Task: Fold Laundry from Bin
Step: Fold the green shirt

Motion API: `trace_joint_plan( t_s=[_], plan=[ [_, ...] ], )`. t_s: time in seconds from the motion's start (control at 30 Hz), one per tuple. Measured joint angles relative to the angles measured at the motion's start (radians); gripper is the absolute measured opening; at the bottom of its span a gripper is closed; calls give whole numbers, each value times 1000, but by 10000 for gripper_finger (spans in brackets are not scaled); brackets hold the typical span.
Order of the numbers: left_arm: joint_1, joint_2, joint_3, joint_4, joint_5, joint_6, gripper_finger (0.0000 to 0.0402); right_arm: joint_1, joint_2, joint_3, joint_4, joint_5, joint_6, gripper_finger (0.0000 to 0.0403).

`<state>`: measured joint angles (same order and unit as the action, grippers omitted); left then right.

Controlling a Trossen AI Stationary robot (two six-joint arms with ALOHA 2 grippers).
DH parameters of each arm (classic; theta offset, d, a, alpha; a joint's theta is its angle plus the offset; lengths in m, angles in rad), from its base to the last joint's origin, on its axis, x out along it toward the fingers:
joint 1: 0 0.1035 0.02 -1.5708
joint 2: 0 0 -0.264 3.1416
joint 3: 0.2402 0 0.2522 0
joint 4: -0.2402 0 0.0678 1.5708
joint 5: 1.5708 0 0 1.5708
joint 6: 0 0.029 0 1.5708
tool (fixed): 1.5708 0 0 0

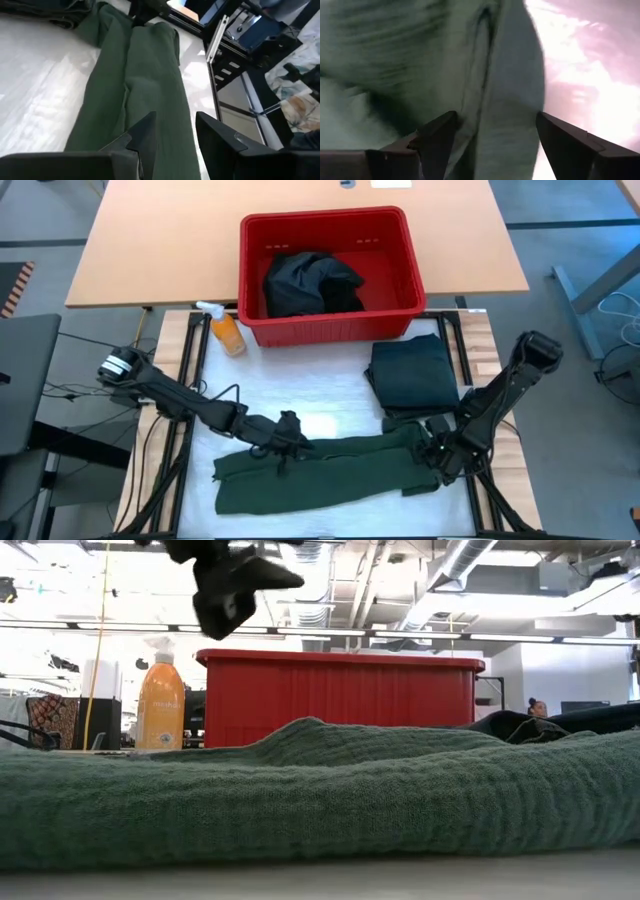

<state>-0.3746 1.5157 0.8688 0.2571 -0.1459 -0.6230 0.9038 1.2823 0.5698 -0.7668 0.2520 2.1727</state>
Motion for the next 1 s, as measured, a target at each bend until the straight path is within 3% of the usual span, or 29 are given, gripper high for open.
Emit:
trace_joint_plan(
  t_s=[0.17,0.3,0.4,0.57,0.7,1.0],
  plan=[
    [-12,71,61,-31,2,-2,124,-2,46,-18,73,45,-8,299],
    [-30,121,67,-22,10,-61,124,-3,80,-11,145,96,-10,256],
    [-40,147,67,-23,9,-93,124,-4,99,9,157,123,-17,186],
    [-44,168,67,50,5,-94,124,-21,99,53,158,128,-117,31],
    [-43,168,67,111,1,-59,124,-44,31,114,95,131,-193,32],
    [-39,257,68,147,35,-24,124,-106,-163,375,-273,136,-405,21]
  ],
)
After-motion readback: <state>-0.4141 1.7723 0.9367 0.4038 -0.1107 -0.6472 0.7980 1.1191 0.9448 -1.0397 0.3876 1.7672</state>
